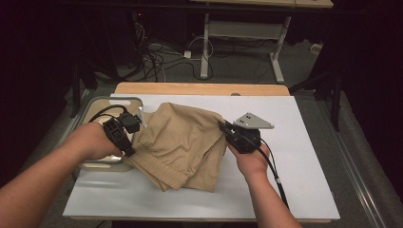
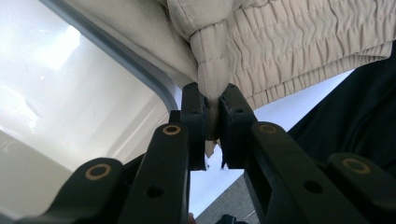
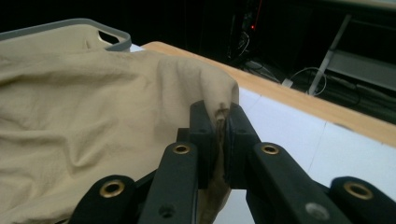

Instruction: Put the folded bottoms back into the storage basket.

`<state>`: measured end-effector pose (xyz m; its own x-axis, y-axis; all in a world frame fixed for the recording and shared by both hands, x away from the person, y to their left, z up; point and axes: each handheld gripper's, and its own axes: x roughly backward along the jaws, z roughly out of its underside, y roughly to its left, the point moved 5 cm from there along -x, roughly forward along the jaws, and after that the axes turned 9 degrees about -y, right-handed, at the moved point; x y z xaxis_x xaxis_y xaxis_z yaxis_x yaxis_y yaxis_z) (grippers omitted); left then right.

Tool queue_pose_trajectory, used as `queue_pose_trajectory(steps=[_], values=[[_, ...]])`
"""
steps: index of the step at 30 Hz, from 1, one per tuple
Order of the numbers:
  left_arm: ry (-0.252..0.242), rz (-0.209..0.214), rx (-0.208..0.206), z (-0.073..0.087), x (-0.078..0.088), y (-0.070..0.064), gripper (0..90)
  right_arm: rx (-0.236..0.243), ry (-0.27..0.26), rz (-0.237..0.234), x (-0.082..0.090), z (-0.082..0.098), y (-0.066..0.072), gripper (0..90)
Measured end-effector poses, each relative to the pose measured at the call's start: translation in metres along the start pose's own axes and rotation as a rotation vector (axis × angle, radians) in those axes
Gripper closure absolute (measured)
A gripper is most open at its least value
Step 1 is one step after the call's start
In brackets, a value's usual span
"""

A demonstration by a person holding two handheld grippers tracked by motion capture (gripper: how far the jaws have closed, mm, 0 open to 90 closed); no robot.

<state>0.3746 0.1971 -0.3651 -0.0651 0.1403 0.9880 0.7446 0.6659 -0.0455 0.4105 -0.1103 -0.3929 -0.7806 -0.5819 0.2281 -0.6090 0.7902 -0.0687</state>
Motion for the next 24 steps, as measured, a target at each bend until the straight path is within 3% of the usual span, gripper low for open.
queue_pose_trajectory(steps=[11,24], values=[[-0.011,-0.032,0.042,0.017,0.021,0.019,80.3,0.004,-0.045,-0.022,-0.018,-0.028,0.01,85.8],[-0.003,-0.068,0.111,0.055,0.024,0.051,80.3,0.033,-0.052,-0.081,-0.07,-0.039,0.042,85.8]])
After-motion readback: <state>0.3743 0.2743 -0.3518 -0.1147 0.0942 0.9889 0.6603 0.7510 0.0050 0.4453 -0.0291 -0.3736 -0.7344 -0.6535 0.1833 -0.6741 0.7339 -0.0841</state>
